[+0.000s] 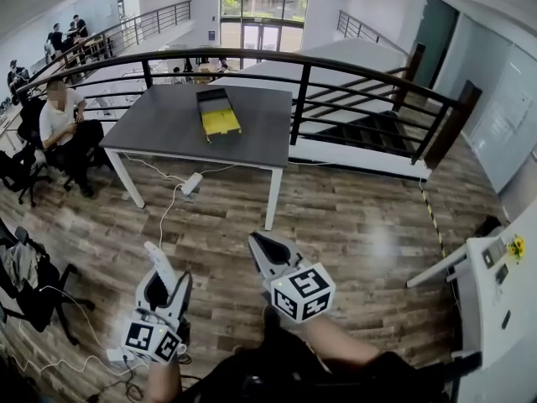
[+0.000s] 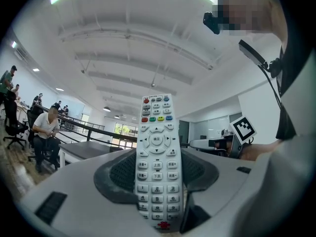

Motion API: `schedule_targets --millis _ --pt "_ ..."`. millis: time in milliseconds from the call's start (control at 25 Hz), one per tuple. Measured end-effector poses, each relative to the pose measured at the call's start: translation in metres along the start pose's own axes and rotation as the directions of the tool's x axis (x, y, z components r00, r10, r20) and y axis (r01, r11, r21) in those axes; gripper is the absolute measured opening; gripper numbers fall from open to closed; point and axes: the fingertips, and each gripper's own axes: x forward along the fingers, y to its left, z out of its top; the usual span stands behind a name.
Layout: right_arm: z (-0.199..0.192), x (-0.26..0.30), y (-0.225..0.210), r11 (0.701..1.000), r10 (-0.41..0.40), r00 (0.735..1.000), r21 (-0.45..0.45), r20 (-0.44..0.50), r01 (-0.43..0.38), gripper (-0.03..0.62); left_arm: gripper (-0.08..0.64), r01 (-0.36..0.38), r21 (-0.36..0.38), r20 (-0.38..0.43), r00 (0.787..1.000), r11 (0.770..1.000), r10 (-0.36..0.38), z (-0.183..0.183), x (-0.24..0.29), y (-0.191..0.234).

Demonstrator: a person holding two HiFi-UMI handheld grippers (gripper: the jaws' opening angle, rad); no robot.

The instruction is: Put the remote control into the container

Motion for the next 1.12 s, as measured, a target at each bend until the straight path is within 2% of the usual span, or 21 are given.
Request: schedule_targets --millis 160,320,840,960,1120 --pt "0.003 0.024 -0.003 0.999 0.029 1.000 -0.045 0.007 -0.029 0.002 0.244 -0.016 0.015 -0.014 1.000 1.000 0.016 0.002 0.008 0.012" --pt "0.013 0.056 -0.020 0.999 0.038 0.999 -0.036 0.027 -0.037 0.002 0.244 -0.045 0.043 -0.021 0.999 0.998 0.046 0.011 0.023 0.033" --pt "0.057 0.157 -0.114 0.994 0.107 0.990 -0.010 0.092 -0.107 0.002 0.244 -0.094 0.084 -0.015 0.995 0.992 0.096 0.039 0.147 0.080" --pt "0.065 0.169 -0.129 0.991 0.134 0.983 -0.038 0.127 -0.130 0.002 0.244 -0.100 0.081 -0.025 0.994 0.992 0.102 0.037 0.169 0.082" --pt "0.069 0.183 -0.152 0.990 0.144 0.981 -0.025 0.130 -0.142 0.002 0.244 -0.103 0.078 -0.050 0.993 0.992 0.107 0.030 0.197 0.083"
